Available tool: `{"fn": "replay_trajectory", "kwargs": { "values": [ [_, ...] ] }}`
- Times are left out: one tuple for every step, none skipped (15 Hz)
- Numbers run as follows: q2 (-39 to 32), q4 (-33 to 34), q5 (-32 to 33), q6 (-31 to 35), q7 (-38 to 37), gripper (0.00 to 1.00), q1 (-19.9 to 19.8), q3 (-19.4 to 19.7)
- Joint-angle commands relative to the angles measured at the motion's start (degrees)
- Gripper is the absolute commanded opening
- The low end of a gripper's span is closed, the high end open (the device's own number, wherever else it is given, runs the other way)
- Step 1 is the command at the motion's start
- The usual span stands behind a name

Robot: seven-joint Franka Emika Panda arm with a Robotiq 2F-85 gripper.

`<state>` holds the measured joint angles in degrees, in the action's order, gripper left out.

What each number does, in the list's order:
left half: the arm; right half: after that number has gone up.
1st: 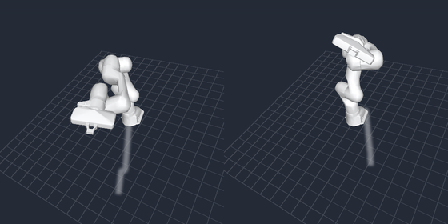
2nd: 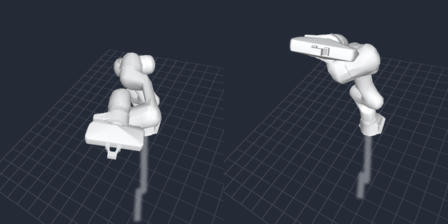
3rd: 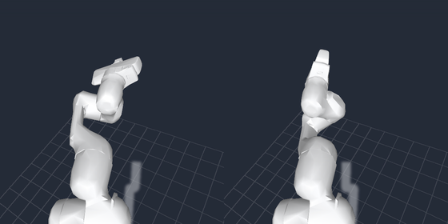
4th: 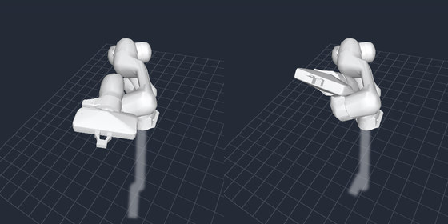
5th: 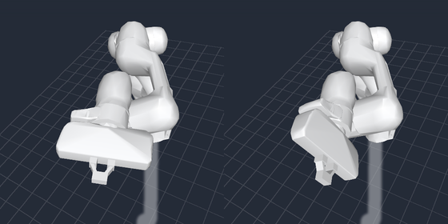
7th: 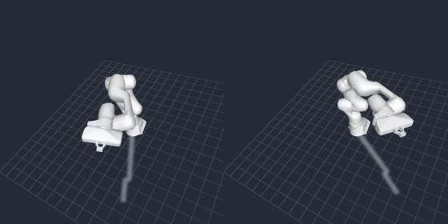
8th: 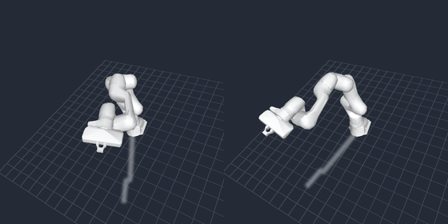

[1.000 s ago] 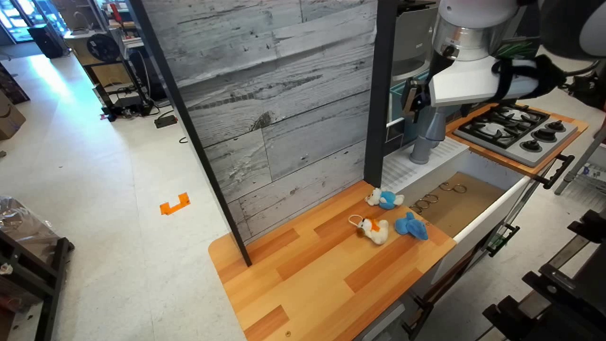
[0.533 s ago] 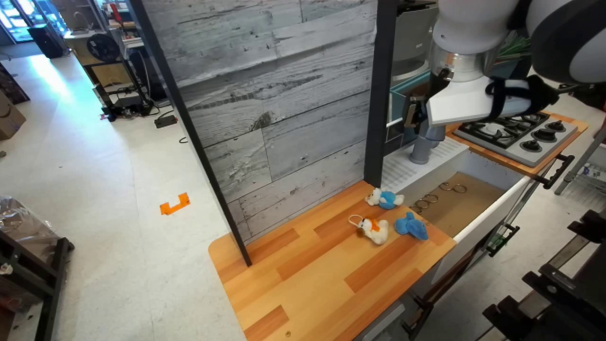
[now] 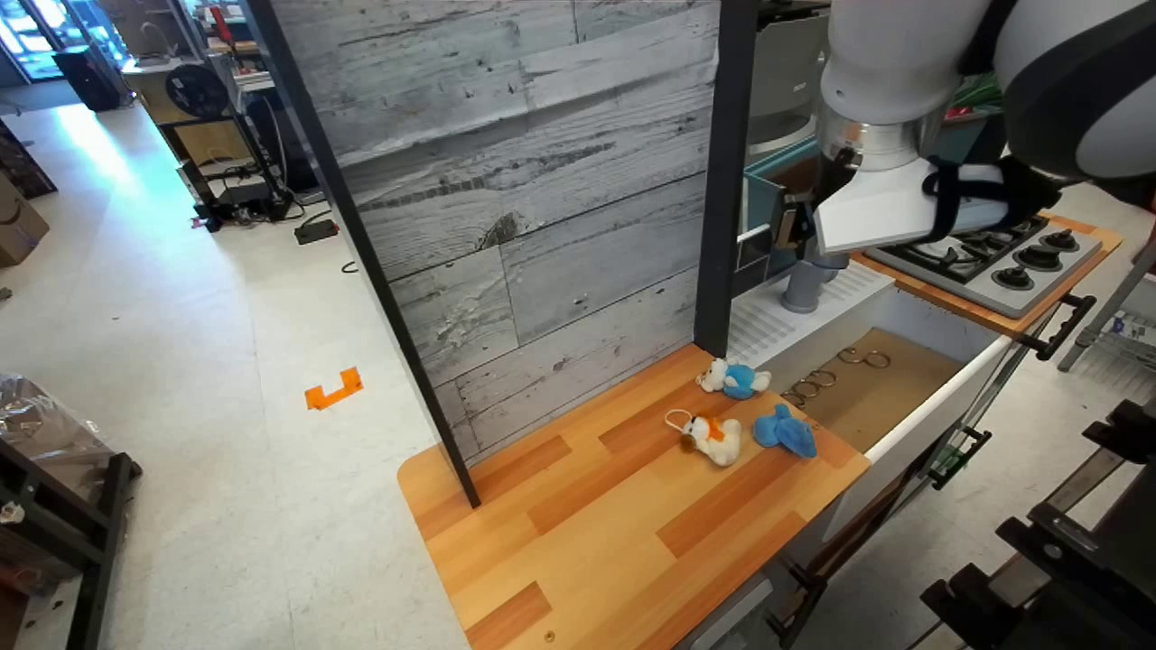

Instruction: Turn the tap faucet to the right

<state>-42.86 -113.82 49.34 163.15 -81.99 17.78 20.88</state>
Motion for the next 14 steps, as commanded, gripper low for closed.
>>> {"fn": "replay_trajectory", "kwargs": {
  "values": [
    [-0.9,-0.2,2.9,0.5,-2.2,1.00,2.7,3.0],
    [-0.9,-0.5,3.5,0.4,-2.0,1.00,3.0,3.5],
    [-0.9,-0.8,3.9,0.4,-1.9,1.00,3.4,4.0],
    [-0.6,-1.4,4.2,0.4,-1.6,1.00,3.5,4.4],
    [-0.4,-1.9,4.6,0.5,-1.6,1.00,3.7,4.8],
    [0.0,-2.6,4.9,0.5,-1.5,1.00,3.9,5.3],
    [0.3,-3.2,5.6,0.9,-1.5,1.00,4.2,5.9],
    [0.6,-3.6,6.4,1.1,-1.5,1.00,4.4,6.4],
    [1.2,-4.2,6.4,0.8,-0.9,1.00,4.2,6.4],
    [1.9,-4.8,6.0,0.4,0.1,1.00,3.8,6.1],
    [3.1,-5.8,4.8,-0.1,1.7,1.00,2.7,5.1],
    [4.4,-6.6,3.8,-0.5,3.4,1.00,1.6,4.1],
    [5.4,-7.4,3.0,-1.0,4.8,1.00,0.8,3.5],
    [6.7,-8.3,2.2,-1.5,6.1,1.00,-0.1,3.1]
  ]
}}
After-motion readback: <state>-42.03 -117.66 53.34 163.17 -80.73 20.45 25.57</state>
